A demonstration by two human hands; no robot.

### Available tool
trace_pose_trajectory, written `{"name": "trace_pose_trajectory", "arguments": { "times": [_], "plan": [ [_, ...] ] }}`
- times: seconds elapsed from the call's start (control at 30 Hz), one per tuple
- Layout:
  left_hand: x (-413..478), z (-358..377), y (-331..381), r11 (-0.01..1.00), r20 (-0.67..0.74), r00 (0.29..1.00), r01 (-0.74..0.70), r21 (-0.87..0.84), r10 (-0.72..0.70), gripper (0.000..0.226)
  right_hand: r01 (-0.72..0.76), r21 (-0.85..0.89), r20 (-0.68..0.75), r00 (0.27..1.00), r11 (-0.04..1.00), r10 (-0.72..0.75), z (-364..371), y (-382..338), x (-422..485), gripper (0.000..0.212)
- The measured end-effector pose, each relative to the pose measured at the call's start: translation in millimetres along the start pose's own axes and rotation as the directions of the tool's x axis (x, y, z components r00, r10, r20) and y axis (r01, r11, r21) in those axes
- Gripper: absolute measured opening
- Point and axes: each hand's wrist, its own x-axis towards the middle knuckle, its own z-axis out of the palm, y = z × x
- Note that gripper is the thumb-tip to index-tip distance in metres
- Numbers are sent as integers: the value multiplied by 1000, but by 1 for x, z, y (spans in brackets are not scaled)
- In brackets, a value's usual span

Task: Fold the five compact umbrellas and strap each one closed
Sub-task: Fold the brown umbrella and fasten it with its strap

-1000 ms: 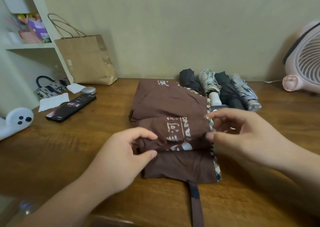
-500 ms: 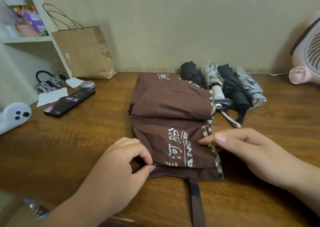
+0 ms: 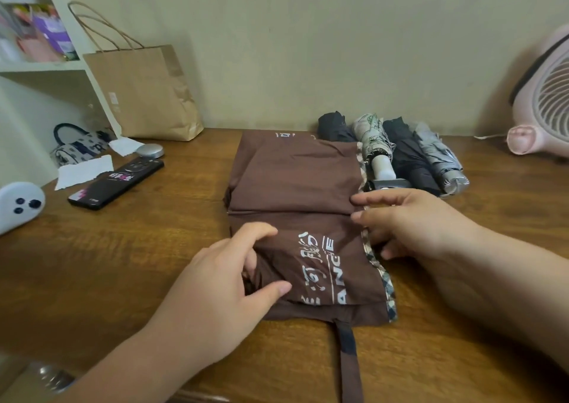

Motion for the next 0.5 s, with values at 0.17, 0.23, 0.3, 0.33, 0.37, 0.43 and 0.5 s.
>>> {"name": "trace_pose_trajectory", "arguments": {
  "times": [0.17,0.23,0.3,0.33,0.37,0.43,0.5],
  "plan": [
    [4,-3,-7,967,24,992,-124,222,122,61,143,-224,-1,989,964,-147,-5,8,18,31],
    [9,-11,-3,946,127,977,-197,258,169,69,252,-425,-17,958,869,-287,-5,11,24,29],
    [17,-20,4,942,330,928,-255,217,175,69,319,-582,-29,911,748,-411,-2,15,29,35],
    [22,-23,6,948,431,887,-263,181,164,65,334,-593,-53,892,733,-450,-1,16,31,38],
    [26,-24,7,950,504,847,-277,146,169,60,338,-584,-89,877,738,-472,-1,17,33,39],
    [33,-21,7,953,535,814,-299,54,226,60,313,-584,-170,855,749,-490,-1,17,36,40],
    [39,-15,4,958,466,846,-287,-9,258,66,247,-614,-229,854,750,-468,-1,16,36,41]
  ]
}}
